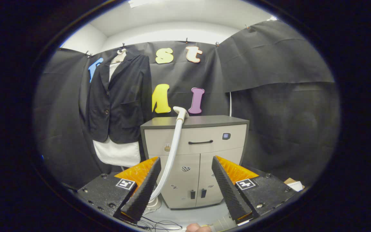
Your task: Iron the clothes twice with a garment steamer, once on the left side and once on the right side.
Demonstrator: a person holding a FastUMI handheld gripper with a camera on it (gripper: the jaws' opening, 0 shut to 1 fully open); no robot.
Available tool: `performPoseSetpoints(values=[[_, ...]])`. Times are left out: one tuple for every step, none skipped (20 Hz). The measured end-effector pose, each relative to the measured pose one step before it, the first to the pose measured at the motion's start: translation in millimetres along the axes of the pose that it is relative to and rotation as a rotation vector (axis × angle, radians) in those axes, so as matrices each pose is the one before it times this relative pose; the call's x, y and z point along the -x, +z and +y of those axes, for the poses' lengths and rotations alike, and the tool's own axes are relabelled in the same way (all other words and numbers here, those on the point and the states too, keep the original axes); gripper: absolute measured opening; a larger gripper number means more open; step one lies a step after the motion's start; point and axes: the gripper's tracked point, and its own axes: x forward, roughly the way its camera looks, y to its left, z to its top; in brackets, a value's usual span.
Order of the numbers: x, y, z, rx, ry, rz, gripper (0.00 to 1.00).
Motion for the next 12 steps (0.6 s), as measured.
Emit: performPoseSetpoints(values=[[-5.52, 5.85, 4.09, 0.00527, -0.00857, 0.00218, 0.99], [-4.91, 5.64, 3.73, 0.00759, -0.00399, 0.00766, 0.99], [-3.96, 7.27, 4.94, 0.00221, -0.00370, 0.00361, 0.99], [-3.44, 8.35, 5.33, -0.00508, -0.00123, 0.00253, 0.99], [-5.54, 5.75, 5.90, -0.01143, 0.00046, 0.00656, 0.99], [-5.18, 4.33, 6.01, -0.00472, 0.00583, 0.02178, 0.99], [-6.42, 3.88, 6.07, 0.00305, 0.01142, 0.02159, 0.98], [-6.96, 6.94, 4.52, 0.00635, 0.00713, 0.01832, 0.99], [-8.50, 6.70, 0.65, 0.00367, 0.00789, 0.01579, 0.98], [-11.99, 6.77, 0.52, -0.00177, 0.01254, 0.01316, 0.98], [-13.09, 8.71, 2.40, -0.00688, 0.01781, 0.01186, 0.98], [-15.79, 8.64, 2.01, -0.00757, 0.01480, 0.01704, 0.98]])
